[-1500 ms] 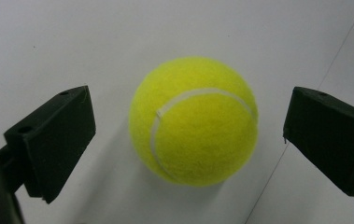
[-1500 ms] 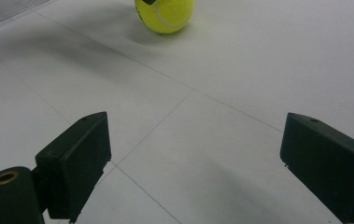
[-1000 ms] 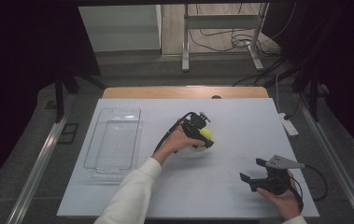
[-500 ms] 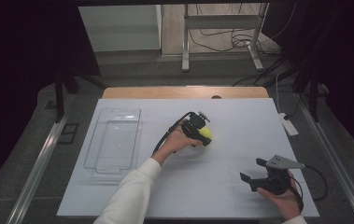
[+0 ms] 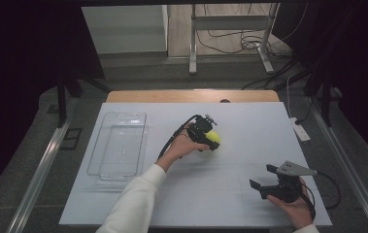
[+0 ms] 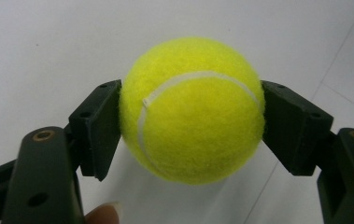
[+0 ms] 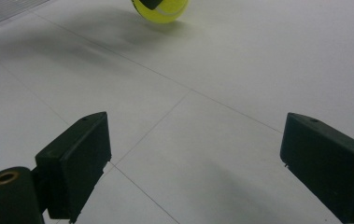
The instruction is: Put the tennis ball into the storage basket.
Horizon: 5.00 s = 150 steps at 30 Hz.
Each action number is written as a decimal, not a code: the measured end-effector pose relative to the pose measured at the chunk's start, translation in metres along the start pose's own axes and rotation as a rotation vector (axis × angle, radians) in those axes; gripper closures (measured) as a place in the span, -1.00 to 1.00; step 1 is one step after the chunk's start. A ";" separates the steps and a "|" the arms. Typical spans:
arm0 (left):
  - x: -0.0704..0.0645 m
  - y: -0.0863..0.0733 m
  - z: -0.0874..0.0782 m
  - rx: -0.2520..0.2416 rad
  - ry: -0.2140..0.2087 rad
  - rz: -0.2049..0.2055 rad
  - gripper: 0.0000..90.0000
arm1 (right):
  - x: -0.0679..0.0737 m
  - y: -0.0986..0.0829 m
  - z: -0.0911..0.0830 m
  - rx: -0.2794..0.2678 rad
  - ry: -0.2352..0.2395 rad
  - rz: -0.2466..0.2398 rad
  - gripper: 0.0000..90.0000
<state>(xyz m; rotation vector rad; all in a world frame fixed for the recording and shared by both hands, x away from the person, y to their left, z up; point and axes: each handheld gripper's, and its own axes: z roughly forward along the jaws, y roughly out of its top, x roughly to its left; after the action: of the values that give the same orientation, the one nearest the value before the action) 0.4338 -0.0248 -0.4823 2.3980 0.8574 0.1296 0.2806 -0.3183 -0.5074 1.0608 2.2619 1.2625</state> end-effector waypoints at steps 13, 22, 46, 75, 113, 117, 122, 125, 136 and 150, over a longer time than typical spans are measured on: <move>-0.004 0.001 -0.011 -0.039 -0.010 0.017 -0.40 | 0.000 0.000 0.000 0.001 -0.004 -0.002 -0.80; -0.004 0.001 -0.020 -0.057 -0.006 0.022 -0.40 | 0.000 0.000 0.000 0.002 -0.005 -0.001 -0.80; -0.013 -0.002 -0.046 -0.131 0.004 0.037 -0.40 | -0.001 0.000 0.000 0.003 -0.006 0.001 -0.80; -0.009 -0.013 -0.073 -0.225 0.009 0.018 -0.41 | -0.001 -0.001 0.001 0.009 -0.016 0.003 -0.79; -0.007 -0.044 -0.102 -0.302 0.063 -0.003 -0.41 | -0.001 -0.001 0.002 0.014 -0.022 0.005 -0.79; -0.006 -0.045 -0.105 -0.307 0.070 -0.007 -0.41 | -0.002 -0.001 0.002 0.015 -0.022 0.005 -0.79; -0.005 -0.046 -0.110 -0.316 0.083 -0.010 -0.41 | -0.002 -0.001 0.002 0.018 -0.025 0.007 -0.79; -0.004 -0.047 -0.114 -0.328 0.088 -0.010 -0.41 | -0.002 -0.002 0.002 0.017 -0.022 0.006 -0.79; -0.003 -0.059 -0.133 -0.364 0.119 -0.015 -0.41 | -0.002 -0.002 0.002 0.021 -0.025 0.006 -0.79; 0.008 -0.070 -0.149 -0.385 0.152 -0.051 -0.41 | -0.002 -0.003 0.003 0.025 -0.031 0.016 -0.79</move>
<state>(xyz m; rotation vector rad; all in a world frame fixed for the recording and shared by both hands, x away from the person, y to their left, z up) 0.3603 0.0973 -0.3988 2.0233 0.8725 0.4225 0.2825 -0.3193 -0.5116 1.1014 2.2562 1.2185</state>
